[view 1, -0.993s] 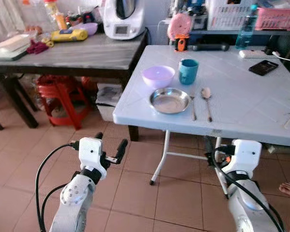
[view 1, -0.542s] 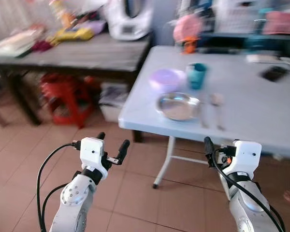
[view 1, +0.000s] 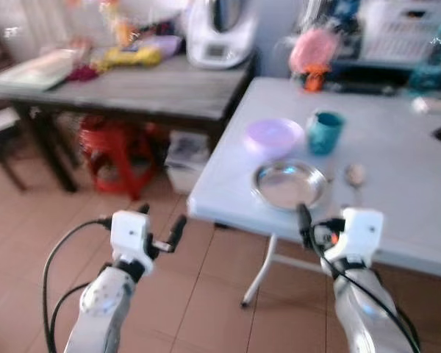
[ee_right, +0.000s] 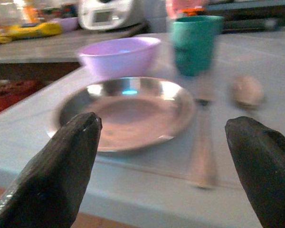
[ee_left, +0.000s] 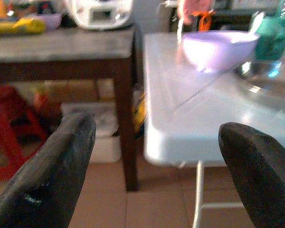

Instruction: Setting the table

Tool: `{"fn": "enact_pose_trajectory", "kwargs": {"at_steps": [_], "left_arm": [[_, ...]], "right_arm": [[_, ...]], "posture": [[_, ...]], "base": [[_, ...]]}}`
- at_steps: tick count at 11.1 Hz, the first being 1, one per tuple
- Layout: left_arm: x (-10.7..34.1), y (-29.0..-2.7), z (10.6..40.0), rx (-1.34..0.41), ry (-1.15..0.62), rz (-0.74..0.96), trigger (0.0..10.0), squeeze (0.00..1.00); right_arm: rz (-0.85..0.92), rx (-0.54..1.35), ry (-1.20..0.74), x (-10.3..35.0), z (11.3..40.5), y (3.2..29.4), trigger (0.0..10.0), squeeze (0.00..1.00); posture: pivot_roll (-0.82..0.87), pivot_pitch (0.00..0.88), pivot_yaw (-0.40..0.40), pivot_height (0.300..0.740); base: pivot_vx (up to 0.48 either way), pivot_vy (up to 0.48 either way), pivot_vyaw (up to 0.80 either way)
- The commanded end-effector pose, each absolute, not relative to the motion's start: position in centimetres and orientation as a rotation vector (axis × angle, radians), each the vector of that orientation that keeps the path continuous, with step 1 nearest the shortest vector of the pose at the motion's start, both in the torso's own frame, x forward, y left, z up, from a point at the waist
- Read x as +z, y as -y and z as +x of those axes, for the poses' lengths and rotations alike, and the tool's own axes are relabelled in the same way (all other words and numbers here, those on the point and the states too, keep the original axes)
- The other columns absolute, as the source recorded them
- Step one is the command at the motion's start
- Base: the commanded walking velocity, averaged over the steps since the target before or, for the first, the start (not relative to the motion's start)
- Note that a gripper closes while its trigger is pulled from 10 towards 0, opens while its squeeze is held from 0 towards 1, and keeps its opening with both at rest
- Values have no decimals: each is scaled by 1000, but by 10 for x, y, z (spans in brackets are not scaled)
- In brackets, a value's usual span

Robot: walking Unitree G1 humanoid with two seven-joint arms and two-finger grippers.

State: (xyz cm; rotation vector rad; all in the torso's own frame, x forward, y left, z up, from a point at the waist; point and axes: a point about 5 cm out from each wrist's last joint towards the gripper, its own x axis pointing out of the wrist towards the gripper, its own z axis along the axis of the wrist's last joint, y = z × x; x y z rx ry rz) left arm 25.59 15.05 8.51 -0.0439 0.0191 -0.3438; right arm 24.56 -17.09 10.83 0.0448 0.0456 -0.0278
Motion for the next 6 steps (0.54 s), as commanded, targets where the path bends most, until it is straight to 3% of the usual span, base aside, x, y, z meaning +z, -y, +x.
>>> {"fn": "enact_pose_trajectory", "kwargs": {"at_steps": [1,6], "left_arm": [[88,-141,257,-375,-12,-51,10000,0],[88,-140,256,-390,-14,-47,10000,0]], "right_arm": [[34,-55,-39,110,244,179,10000,0],[38,-66,-30,112,243,178,10000,0]], "posture": [[-32,0,62,740],[-32,0,65,740]], "base": [[337,0,0],[331,0,0]]}}
